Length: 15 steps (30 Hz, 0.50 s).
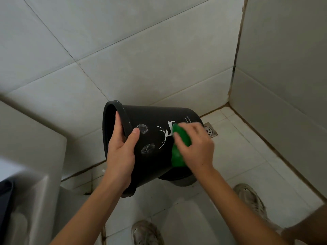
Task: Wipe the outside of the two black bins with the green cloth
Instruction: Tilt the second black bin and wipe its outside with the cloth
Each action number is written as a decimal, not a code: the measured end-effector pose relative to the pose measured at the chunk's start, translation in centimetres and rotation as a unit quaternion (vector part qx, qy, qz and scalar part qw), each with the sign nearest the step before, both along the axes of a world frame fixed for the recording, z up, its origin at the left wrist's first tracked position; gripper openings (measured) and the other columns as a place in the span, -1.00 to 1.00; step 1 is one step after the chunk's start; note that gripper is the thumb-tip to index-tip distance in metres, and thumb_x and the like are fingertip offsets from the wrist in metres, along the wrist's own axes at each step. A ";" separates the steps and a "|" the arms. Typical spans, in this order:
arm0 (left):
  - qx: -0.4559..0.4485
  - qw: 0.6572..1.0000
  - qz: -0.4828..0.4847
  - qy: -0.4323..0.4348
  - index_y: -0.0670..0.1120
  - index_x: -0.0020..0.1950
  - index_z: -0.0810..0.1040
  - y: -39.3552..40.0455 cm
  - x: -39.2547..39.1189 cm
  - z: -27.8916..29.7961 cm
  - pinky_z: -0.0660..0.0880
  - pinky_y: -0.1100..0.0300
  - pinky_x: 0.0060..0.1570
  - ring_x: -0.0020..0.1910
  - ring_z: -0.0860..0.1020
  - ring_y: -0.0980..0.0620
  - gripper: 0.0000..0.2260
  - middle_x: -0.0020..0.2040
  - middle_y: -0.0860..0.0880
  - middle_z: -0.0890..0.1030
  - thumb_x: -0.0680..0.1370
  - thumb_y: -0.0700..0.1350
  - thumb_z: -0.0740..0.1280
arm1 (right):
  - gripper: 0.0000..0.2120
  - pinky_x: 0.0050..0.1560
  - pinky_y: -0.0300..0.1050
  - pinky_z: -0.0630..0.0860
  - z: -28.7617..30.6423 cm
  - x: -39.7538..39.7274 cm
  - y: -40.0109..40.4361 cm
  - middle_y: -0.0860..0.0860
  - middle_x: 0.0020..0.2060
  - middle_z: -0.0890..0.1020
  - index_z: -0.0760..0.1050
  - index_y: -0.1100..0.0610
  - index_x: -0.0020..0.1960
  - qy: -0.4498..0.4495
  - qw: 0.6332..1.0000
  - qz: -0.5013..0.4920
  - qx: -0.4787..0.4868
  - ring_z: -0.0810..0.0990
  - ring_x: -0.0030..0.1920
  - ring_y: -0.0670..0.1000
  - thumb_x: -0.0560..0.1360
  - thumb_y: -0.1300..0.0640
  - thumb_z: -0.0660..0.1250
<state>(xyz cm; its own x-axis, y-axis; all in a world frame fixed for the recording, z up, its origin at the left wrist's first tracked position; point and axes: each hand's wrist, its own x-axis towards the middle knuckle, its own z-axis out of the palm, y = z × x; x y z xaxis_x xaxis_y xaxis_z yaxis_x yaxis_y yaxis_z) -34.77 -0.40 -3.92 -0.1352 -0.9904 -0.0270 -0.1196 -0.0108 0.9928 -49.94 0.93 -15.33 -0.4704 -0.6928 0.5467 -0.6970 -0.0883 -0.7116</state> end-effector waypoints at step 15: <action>-0.012 1.000 -0.022 -0.001 0.23 0.54 0.16 0.7 0.0 -0.3 0.55 0.04 0.21 0.19 0.61 0.05 -0.42 0.27 0.10 0.58 0.64 -0.27 0.17 | -0.70 -0.21 -0.42 0.35 -1.5 -0.6 1.2 0.03 -0.12 0.58 0.61 0.14 0.07 -0.011 1.000 -0.019 -0.002 0.47 -0.16 -0.11 0.48 -0.04 0.28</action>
<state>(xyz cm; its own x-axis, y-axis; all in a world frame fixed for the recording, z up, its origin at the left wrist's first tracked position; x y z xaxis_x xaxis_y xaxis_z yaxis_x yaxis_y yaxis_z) -34.76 0.26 -4.21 -0.1780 -0.9840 -0.0038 -0.1222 0.0183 0.9923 -50.50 2.10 -16.81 -0.5079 -0.6716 0.5393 -0.6845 -0.0654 -0.7261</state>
